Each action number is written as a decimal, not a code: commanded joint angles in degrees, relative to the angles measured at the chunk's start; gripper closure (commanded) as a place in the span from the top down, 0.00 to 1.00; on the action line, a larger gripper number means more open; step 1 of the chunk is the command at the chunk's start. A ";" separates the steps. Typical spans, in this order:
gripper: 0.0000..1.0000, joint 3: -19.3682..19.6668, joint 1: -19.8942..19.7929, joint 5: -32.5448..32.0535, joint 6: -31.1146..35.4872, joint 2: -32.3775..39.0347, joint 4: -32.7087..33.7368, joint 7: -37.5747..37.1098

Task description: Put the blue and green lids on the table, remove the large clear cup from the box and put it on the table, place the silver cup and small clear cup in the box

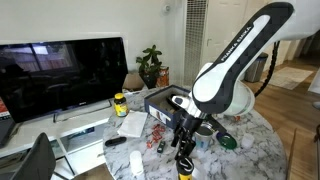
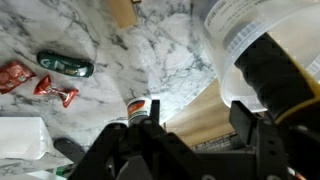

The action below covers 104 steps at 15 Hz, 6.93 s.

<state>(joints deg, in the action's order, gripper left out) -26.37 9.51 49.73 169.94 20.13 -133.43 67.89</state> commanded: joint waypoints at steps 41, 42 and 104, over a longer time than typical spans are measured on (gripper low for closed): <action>1.00 16.73 -6.92 -48.50 -11.00 -1.24 -1.45 1.08; 1.00 16.89 -7.02 -49.36 -10.37 -0.34 -1.08 0.70; 0.03 28.68 -3.99 -63.93 -24.48 3.82 25.64 -73.28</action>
<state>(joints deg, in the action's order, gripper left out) 0.11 2.95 -12.74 147.07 19.18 -112.54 4.32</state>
